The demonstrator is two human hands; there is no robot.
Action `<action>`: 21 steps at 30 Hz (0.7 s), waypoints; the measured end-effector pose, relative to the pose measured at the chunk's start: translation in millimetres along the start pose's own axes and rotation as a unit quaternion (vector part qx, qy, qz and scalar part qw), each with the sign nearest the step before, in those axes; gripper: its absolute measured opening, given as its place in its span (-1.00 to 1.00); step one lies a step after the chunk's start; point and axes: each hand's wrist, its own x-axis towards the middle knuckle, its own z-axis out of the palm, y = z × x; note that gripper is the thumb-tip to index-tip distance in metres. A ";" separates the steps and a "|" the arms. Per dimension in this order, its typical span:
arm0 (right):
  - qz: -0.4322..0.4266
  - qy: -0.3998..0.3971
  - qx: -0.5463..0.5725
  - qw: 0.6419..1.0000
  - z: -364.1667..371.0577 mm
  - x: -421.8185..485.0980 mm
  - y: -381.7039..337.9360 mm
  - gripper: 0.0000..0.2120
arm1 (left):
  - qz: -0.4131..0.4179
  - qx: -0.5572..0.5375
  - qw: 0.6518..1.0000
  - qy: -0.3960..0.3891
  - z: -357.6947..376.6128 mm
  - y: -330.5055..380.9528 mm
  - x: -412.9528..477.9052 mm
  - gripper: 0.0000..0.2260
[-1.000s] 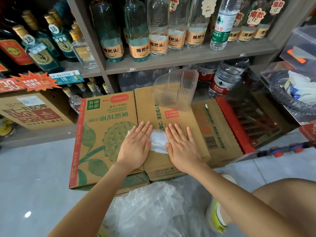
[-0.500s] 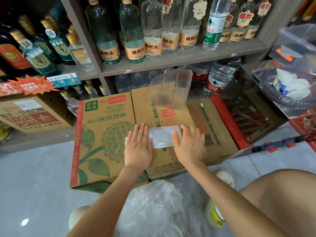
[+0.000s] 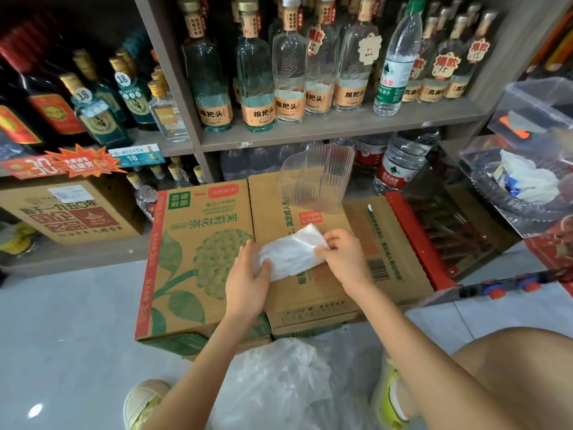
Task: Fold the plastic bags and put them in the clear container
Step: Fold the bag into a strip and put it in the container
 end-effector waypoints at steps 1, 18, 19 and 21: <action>-0.003 -0.025 0.027 0.999 -4.2 2.9 -3.1 -0.81 | 0.014 0.026 0.999 0.024 -7.3 1.9 1.7 -0.60; 0.079 -0.131 0.195 0.969 5.3 14.1 -30.3 -0.60 | -0.140 -0.369 0.908 -0.143 -20.7 1.1 35.3 -0.81; 0.123 -0.140 0.224 0.957 13.0 6.8 -26.5 -0.57 | -0.148 -0.388 0.902 -0.121 -18.2 0.2 34.6 -0.81; 0.180 -0.159 0.276 0.930 26.6 -4.3 -21.0 -0.59 | -0.152 -0.412 0.893 -0.096 -14.5 -0.7 32.9 -0.83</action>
